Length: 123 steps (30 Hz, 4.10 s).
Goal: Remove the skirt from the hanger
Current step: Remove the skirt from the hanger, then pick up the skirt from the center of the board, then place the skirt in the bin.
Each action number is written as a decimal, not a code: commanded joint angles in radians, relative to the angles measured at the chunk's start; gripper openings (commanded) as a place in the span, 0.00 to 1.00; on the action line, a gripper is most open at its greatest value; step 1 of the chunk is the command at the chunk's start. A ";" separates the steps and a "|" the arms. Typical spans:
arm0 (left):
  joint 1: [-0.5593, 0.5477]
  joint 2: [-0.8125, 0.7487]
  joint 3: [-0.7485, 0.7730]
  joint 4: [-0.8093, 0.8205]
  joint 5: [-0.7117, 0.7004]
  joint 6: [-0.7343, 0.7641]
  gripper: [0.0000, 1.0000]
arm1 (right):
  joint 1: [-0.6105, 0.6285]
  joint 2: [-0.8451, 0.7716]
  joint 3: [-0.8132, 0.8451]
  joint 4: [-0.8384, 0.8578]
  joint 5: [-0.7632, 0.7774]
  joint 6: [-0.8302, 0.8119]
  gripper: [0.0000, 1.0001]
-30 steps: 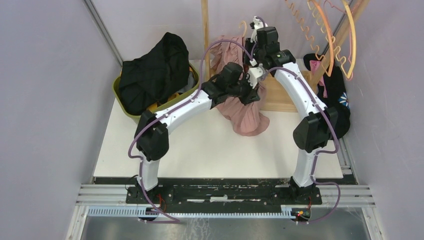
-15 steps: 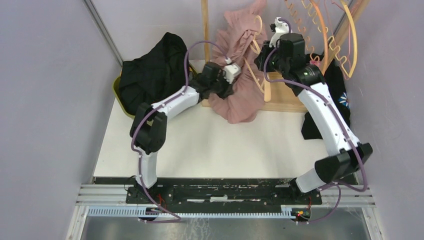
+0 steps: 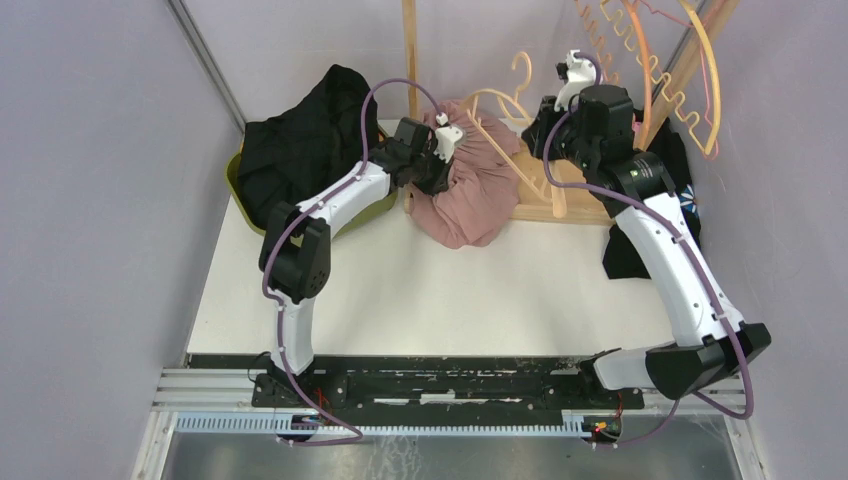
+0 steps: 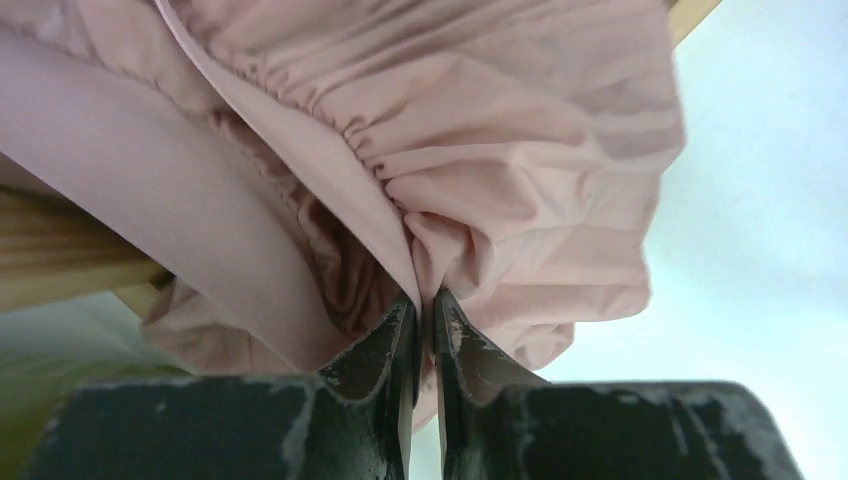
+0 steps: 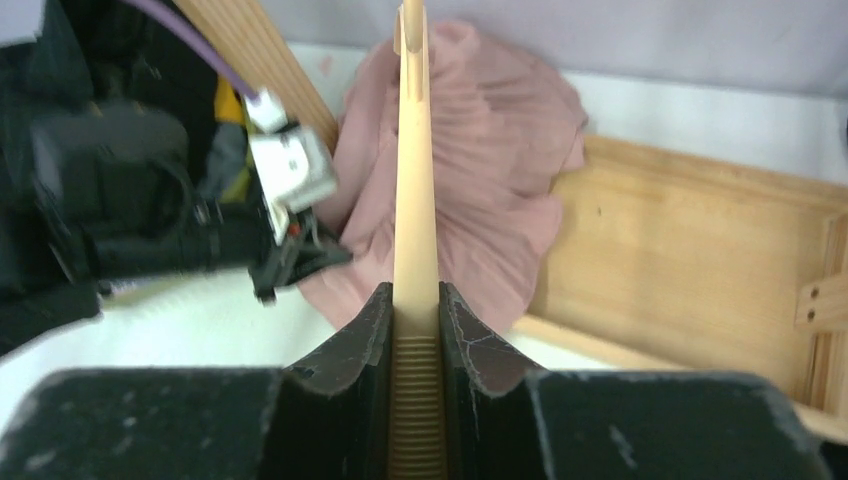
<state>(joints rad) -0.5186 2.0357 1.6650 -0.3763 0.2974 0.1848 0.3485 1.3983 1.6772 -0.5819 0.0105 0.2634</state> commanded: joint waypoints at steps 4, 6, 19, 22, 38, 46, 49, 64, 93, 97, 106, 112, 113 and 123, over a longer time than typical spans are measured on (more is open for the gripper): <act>-0.032 -0.108 0.310 -0.170 0.003 0.046 0.07 | 0.000 -0.134 -0.071 -0.103 0.086 -0.092 0.01; -0.034 -0.137 0.379 -0.203 -0.014 0.051 0.03 | 0.001 -0.122 -0.043 -0.098 0.136 -0.119 0.01; 0.029 -0.155 0.432 -0.152 0.046 -0.036 0.43 | 0.001 -0.058 0.011 -0.062 0.210 -0.144 0.01; 0.030 -0.121 0.376 -0.128 -0.001 -0.068 0.76 | 0.001 -0.060 0.016 -0.067 0.222 -0.163 0.01; 0.008 0.029 0.325 -0.163 -0.131 -0.351 0.90 | 0.001 -0.074 -0.013 -0.078 0.244 -0.211 0.01; -0.003 0.069 0.248 -0.115 -0.132 -0.400 0.88 | 0.000 -0.083 -0.027 -0.082 0.242 -0.219 0.01; -0.004 0.091 0.226 -0.093 -0.140 -0.395 0.88 | -0.001 -0.083 -0.025 -0.087 0.237 -0.222 0.01; -0.015 0.246 0.223 -0.066 -0.124 -0.324 0.44 | 0.000 -0.075 -0.005 -0.099 0.221 -0.228 0.01; 0.244 -0.485 0.419 -0.101 -0.552 0.066 0.03 | 0.000 -0.061 -0.048 -0.038 0.261 -0.226 0.01; 0.336 -0.431 0.454 -0.091 -0.518 0.043 0.03 | 0.000 -0.059 -0.038 -0.036 0.264 -0.235 0.01; 0.495 -0.312 0.428 -0.048 -0.410 -0.051 0.03 | 0.000 -0.060 -0.039 -0.028 0.288 -0.267 0.01; 0.526 -0.202 0.603 -0.033 -0.381 -0.085 0.03 | -0.001 -0.031 -0.002 -0.017 0.320 -0.297 0.01; 0.539 -0.183 0.629 -0.023 -0.365 -0.104 0.03 | -0.003 -0.019 0.010 -0.015 0.322 -0.300 0.01; 0.568 -0.092 0.473 0.043 -0.236 -0.176 0.03 | -0.018 0.153 0.229 0.010 0.330 -0.296 0.01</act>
<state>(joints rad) 0.0429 1.9274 2.2490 -0.4244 -0.0128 0.0776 0.3408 1.5097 1.7782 -0.6586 0.3145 -0.0257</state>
